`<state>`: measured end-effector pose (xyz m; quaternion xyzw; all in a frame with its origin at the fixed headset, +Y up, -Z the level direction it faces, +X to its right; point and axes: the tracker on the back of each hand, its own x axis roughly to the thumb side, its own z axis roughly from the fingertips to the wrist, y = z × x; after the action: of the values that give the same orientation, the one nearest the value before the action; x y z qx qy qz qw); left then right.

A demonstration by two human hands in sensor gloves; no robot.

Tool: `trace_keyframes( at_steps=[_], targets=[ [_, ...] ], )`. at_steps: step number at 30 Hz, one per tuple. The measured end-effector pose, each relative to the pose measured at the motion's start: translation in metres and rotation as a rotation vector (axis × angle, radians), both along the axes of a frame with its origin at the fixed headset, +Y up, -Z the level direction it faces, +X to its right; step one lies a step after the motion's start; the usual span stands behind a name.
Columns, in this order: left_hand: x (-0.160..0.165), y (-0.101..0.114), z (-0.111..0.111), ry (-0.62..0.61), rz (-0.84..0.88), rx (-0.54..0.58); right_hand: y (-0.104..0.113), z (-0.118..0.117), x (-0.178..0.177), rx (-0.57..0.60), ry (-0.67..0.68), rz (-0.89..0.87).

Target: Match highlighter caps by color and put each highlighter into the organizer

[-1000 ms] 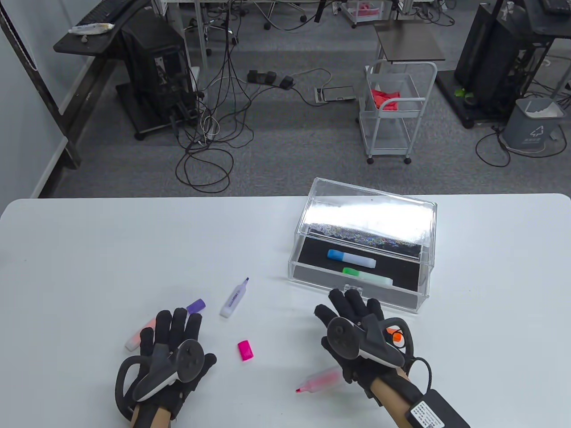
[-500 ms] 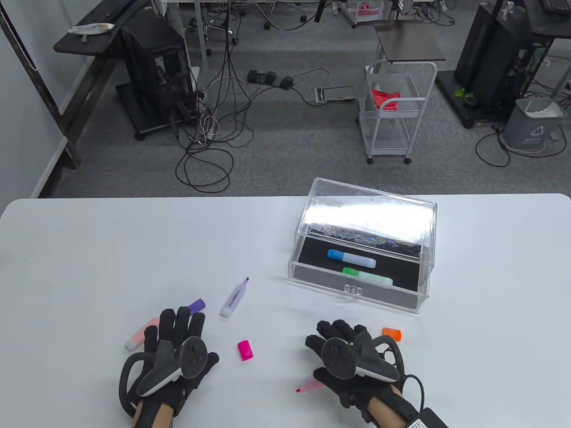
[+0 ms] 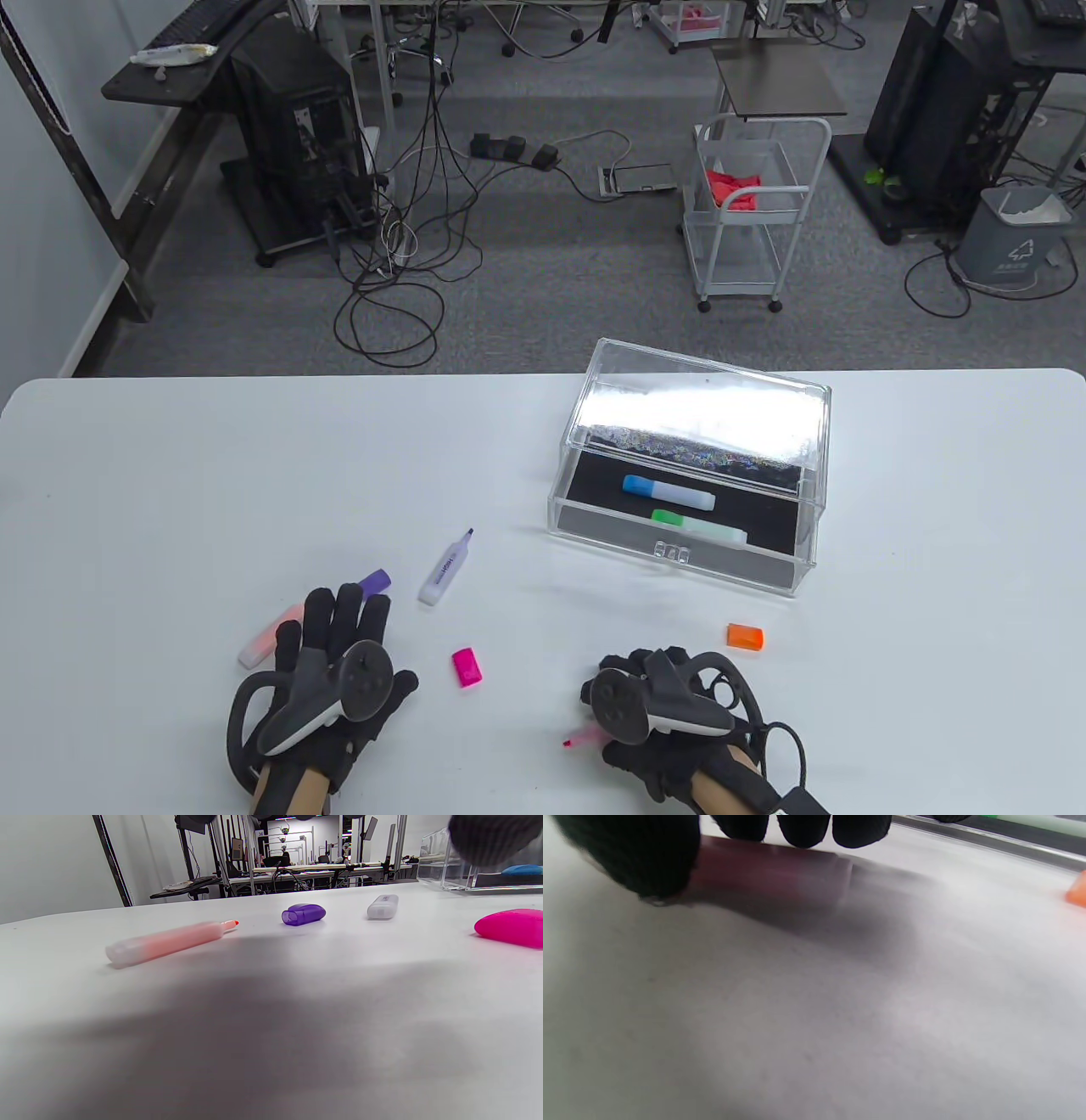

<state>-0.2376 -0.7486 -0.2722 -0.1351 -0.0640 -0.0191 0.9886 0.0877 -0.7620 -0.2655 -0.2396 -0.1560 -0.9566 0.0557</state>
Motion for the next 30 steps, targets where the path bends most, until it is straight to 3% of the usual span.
trace_keyframes(
  at_steps=[15, 30],
  targets=[
    [-0.0022, -0.0015, -0.0004, 0.008, -0.010, -0.010, -0.0028, -0.0035, -0.0023, -0.027, -0.028, -0.035],
    [-0.0012, -0.0015, 0.0003, 0.007, -0.015, -0.014, -0.0103, -0.0023, -0.0076, 0.002, 0.076, -0.036]
  ],
)
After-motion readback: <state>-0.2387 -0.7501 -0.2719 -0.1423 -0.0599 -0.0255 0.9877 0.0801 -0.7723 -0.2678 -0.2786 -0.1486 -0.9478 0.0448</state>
